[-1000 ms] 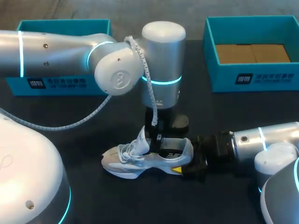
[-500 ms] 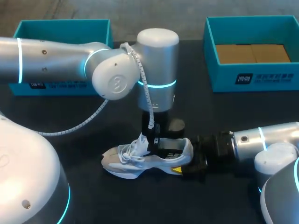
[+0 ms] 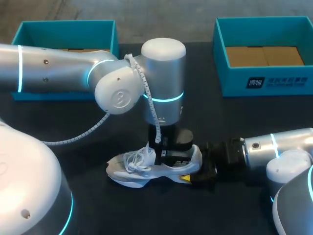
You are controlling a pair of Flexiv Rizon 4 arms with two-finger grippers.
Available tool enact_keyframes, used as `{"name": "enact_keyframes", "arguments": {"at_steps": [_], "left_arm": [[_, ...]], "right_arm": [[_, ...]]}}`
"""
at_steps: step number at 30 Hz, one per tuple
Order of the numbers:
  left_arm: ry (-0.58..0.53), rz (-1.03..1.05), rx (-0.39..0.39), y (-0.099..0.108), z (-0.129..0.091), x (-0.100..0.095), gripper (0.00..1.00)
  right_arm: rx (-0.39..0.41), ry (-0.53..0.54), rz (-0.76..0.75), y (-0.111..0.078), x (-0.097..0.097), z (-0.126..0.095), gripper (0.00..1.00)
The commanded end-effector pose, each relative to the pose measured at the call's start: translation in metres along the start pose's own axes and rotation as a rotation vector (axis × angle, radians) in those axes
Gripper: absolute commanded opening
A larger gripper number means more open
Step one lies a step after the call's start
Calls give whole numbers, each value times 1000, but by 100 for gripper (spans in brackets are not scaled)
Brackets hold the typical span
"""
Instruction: Take the shoe out of the shoebox, open the shoe tongue, remove and reinsert the insole, then place the shoe into the shoebox
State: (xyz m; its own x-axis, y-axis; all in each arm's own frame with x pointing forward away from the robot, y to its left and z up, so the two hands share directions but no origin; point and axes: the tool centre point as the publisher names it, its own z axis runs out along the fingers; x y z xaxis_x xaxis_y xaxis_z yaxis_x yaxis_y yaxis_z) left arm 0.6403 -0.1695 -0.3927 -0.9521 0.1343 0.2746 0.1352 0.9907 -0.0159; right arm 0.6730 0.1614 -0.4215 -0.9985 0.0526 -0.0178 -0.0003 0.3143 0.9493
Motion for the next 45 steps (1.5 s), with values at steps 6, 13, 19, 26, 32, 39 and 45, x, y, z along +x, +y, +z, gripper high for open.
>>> {"name": "enact_keyframes", "arguments": {"at_steps": [6,13,19,26,32,39,45], "left_arm": [[-56,47,30,2,-5,-9,11],[-103,61,24,2,-9,-14,28],[-138,61,22,1,-4,-18,39],[-178,73,24,-1,1,-22,40],[-268,93,5,-4,5,-29,42],[-335,79,-5,-4,-3,-44,41],[-371,68,-16,1,-10,-52,32]], "right_arm": [[3,-1,1,0,0,0,0],[3,-1,1,0,0,0,0],[3,-1,1,0,0,0,0],[3,-1,1,0,0,0,0],[3,-1,1,0,0,0,0],[3,-1,1,0,0,0,0],[3,-1,1,0,0,0,0]]}}
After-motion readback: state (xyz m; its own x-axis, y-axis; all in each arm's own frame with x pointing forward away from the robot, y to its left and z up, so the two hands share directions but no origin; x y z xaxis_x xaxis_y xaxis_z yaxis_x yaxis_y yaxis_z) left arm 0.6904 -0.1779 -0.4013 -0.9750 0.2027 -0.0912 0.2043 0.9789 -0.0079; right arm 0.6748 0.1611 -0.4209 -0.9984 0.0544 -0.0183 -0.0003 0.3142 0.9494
